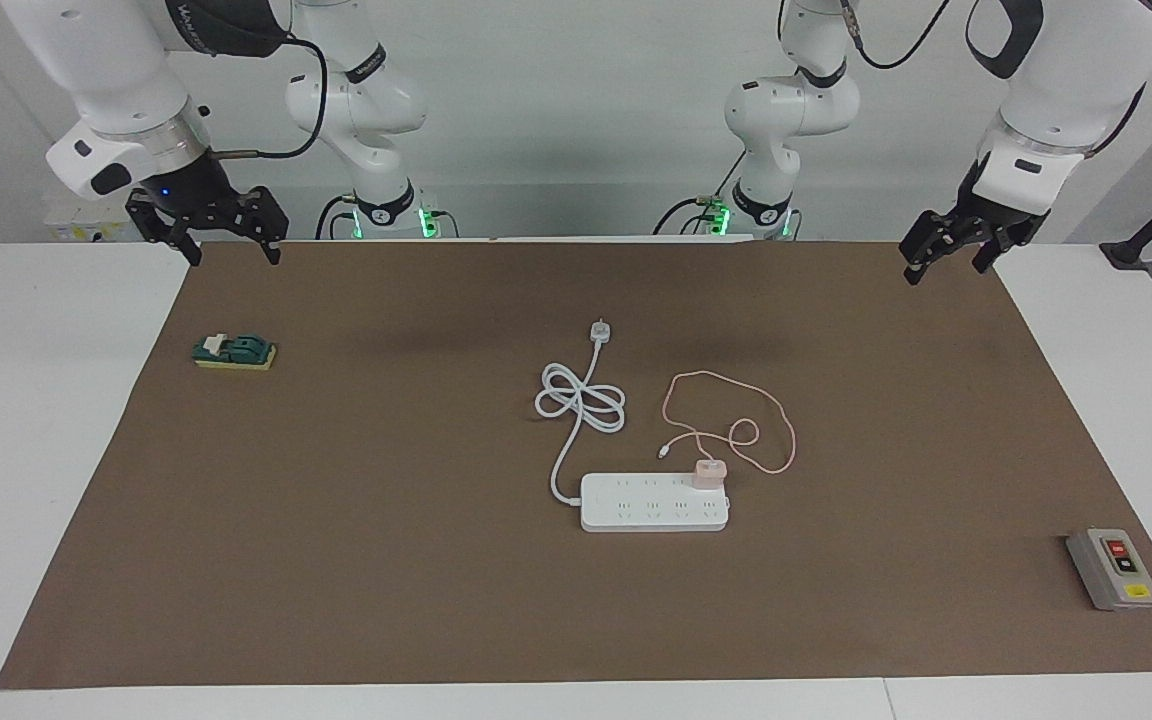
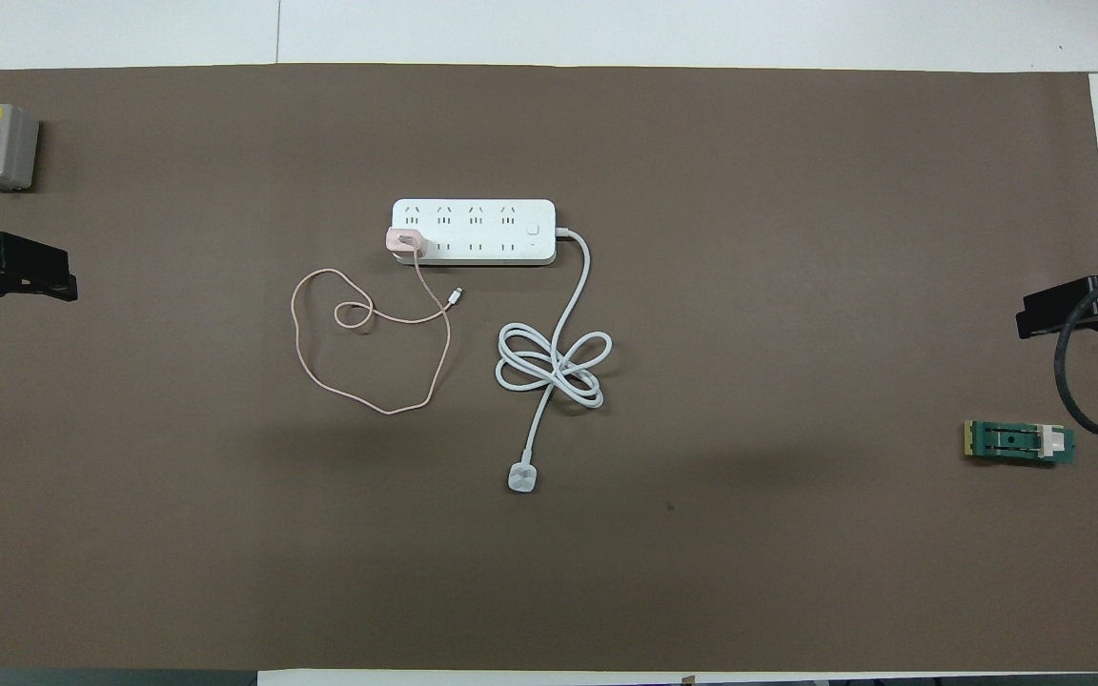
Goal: Plug charger into power strip
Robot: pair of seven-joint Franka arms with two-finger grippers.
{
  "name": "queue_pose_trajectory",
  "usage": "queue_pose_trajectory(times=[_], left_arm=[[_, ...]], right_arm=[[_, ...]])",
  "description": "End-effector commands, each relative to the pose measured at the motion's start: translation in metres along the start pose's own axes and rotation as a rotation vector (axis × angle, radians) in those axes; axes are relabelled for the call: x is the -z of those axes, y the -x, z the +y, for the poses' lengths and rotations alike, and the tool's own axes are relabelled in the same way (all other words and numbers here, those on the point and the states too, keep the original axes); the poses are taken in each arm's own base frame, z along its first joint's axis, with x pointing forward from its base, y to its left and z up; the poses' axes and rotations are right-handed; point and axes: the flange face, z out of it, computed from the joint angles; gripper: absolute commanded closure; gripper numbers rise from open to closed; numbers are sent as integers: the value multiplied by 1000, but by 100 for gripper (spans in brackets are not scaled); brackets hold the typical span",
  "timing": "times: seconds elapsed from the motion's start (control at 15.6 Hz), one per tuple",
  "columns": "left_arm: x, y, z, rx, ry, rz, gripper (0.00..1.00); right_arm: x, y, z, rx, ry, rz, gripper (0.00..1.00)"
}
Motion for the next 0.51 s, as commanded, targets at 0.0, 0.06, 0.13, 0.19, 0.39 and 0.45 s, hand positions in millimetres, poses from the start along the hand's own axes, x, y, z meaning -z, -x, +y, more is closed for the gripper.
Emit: queue_pose_trajectory(times=[0.0, 0.06, 0.13, 0.19, 0.39, 0.45], left_arm=[[3, 7, 3, -6, -14, 0, 0], [3, 6, 2, -5, -11, 2, 0], [3, 6, 3, -5, -5, 3, 0], [4, 7, 5, -7, 6, 5, 0], [3, 7, 6, -47, 13, 1, 0], [3, 7, 7, -76, 21, -2, 0]], right_arm=[[1, 6, 2, 14, -3, 13, 0], [1, 6, 2, 14, -3, 13, 0], [1, 6, 2, 14, -3, 13, 0], [1, 6, 2, 14, -3, 13, 0], [1, 6, 2, 14, -3, 13, 0], [1, 6, 2, 12, -3, 13, 0]])
